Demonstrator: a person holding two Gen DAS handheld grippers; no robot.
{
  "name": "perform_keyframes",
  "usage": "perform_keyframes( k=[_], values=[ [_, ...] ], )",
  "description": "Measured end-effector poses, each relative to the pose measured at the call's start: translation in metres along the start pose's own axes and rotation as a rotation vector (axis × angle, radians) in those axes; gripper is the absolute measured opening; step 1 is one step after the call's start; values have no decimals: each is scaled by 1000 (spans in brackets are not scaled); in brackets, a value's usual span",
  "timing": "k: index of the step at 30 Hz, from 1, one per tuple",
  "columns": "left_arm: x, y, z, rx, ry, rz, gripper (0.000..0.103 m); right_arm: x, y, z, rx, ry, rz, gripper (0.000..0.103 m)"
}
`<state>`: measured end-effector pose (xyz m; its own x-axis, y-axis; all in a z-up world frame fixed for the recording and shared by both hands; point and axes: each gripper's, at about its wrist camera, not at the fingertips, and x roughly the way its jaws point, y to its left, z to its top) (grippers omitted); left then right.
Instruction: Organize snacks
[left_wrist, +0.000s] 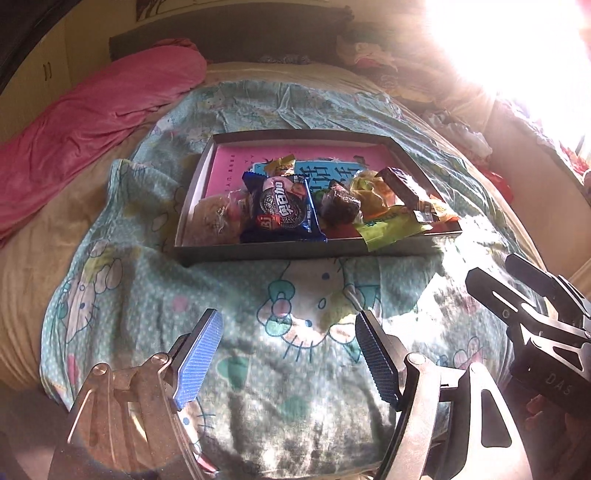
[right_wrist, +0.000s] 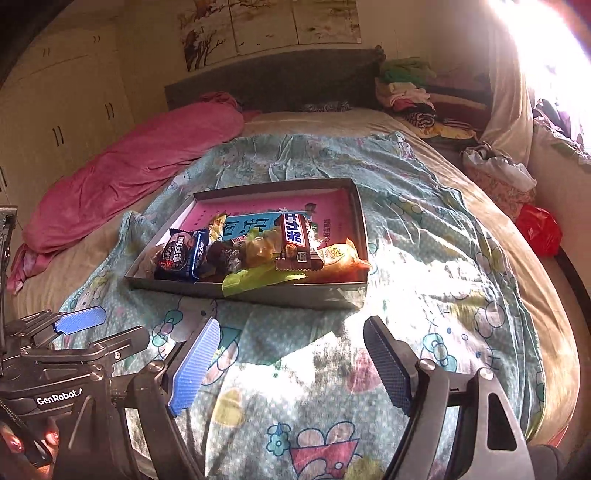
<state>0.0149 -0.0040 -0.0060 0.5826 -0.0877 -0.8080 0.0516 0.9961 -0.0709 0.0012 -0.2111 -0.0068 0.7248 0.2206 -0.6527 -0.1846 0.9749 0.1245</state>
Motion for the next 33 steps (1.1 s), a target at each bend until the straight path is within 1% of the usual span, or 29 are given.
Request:
perform_keyframes(
  k=[2, 21, 33],
  values=[
    [-1, 1, 0, -8, 1, 4, 76, -3, -1, 0, 5, -11, 5, 90],
    [-7, 3, 1, -9, -10, -5, 76, -1, -2, -2, 22, 1, 29, 91],
    [-8, 4, 1, -10, -12, 16, 76, 1, -3, -3, 26, 7, 24, 91]
  ],
)
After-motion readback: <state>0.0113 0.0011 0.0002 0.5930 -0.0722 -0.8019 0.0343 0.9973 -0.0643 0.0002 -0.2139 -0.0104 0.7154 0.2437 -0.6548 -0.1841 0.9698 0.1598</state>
